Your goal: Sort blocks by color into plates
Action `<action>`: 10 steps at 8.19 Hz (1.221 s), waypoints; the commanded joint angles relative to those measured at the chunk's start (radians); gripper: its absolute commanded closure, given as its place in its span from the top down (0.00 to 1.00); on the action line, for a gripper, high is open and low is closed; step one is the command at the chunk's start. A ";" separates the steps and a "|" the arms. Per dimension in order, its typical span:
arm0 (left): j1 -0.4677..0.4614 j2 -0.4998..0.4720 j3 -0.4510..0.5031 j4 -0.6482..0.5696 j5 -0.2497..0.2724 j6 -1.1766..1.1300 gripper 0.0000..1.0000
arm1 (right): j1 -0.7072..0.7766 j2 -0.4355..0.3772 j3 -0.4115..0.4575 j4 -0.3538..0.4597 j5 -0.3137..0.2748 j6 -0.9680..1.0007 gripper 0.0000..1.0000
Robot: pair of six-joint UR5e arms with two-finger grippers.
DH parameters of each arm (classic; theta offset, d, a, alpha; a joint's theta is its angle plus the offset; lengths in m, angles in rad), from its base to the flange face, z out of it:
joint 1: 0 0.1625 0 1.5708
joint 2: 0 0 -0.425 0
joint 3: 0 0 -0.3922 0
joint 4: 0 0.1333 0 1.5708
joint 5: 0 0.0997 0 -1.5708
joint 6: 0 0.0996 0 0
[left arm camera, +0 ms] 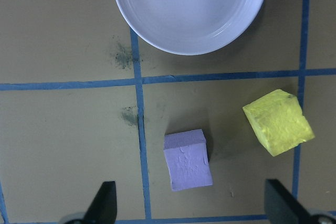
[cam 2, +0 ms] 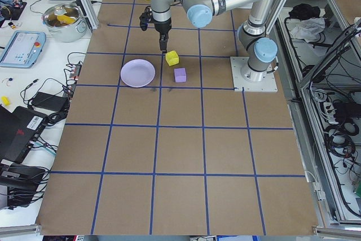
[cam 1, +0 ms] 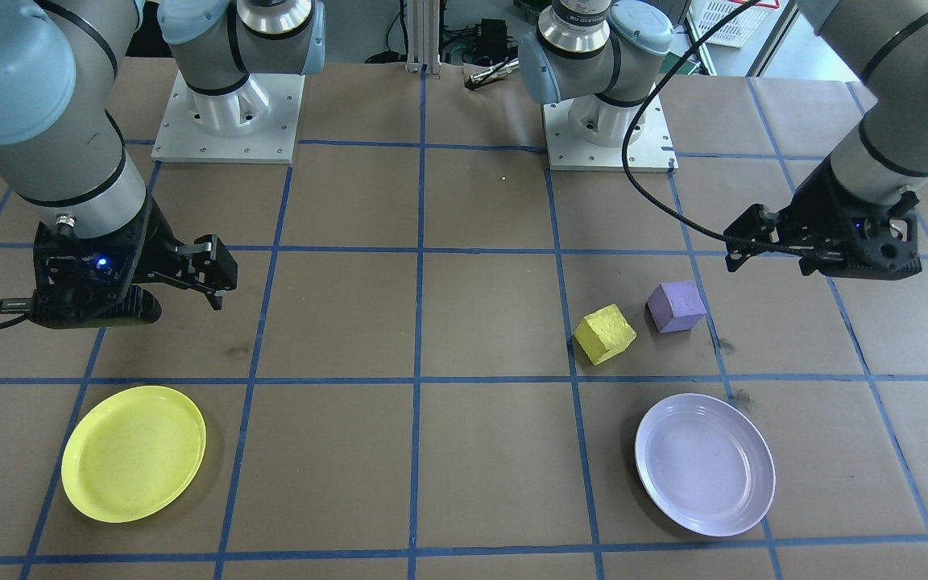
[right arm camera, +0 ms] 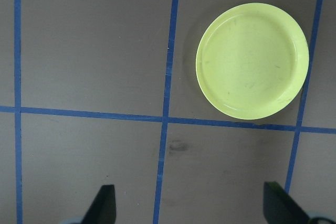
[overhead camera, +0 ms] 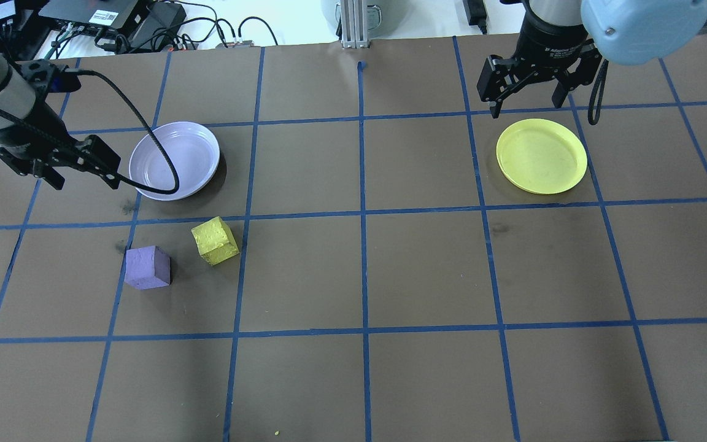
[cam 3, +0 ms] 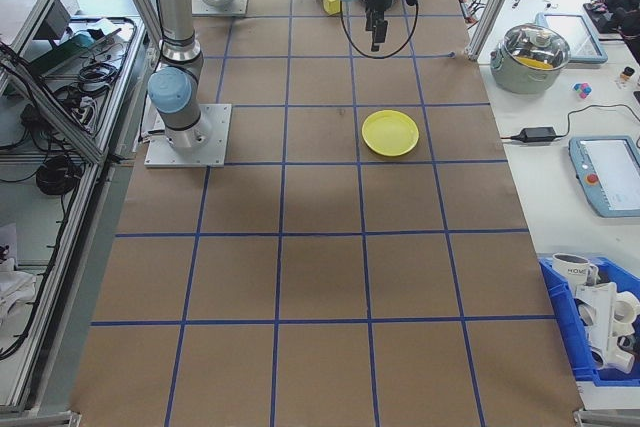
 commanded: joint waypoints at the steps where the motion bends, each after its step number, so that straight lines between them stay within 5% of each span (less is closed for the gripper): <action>1: 0.003 -0.100 -0.075 0.098 0.022 -0.004 1.00 | 0.000 0.000 0.002 0.000 0.000 0.000 1.00; 3: 0.029 -0.204 -0.083 0.187 0.025 -0.010 1.00 | 0.000 0.000 0.000 0.000 0.002 0.000 1.00; 10: 0.022 -0.206 -0.189 0.186 0.017 -0.123 1.00 | 0.000 0.000 0.002 0.000 0.001 0.001 1.00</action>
